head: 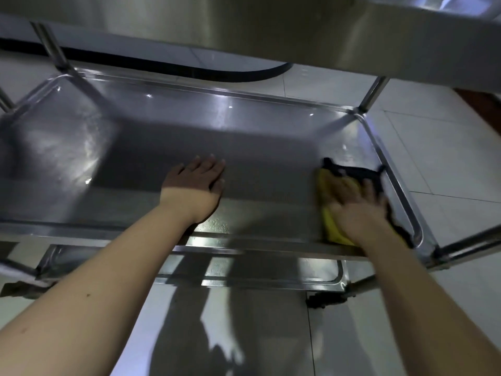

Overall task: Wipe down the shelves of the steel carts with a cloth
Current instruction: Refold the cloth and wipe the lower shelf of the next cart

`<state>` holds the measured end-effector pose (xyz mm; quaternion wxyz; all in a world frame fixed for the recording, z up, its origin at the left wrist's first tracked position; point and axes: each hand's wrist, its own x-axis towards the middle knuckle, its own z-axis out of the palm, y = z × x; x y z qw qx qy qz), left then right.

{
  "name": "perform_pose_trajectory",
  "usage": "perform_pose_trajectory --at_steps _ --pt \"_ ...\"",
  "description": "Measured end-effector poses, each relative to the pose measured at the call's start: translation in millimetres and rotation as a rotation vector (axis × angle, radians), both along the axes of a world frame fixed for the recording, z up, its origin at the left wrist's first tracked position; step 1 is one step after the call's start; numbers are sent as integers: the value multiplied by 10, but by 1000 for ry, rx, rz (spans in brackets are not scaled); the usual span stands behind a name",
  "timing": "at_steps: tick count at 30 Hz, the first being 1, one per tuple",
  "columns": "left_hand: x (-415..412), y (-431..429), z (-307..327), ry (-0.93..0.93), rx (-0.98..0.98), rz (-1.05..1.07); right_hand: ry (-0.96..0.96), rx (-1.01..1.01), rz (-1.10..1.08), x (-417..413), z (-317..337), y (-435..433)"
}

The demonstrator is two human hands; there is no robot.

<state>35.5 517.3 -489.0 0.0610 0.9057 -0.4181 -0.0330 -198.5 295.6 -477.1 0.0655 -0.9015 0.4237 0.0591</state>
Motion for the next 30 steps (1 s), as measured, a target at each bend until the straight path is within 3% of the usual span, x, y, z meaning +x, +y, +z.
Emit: perform_pose_trajectory --at_steps 3,6,14,17,19,21,25,30 --pt "-26 -45 52 18 9 -19 -9 47 -272 -518 77 -365" --pt "78 -79 153 133 93 -59 20 31 -306 -328 61 -196" --pt "181 37 357 422 55 14 -8 38 143 1289 13 1804" --pt "203 197 356 561 -248 109 -197 195 161 1501 52 2067" --pt "205 323 357 486 -436 109 -551 427 79 1399 127 1858" --pt "46 350 369 332 -382 28 -808 455 24 1217 151 1538" --pt "-633 84 250 77 -72 -114 -570 285 82 978 -18 1173" --pt "-471 108 124 53 98 5 -402 184 111 979 -126 1145"
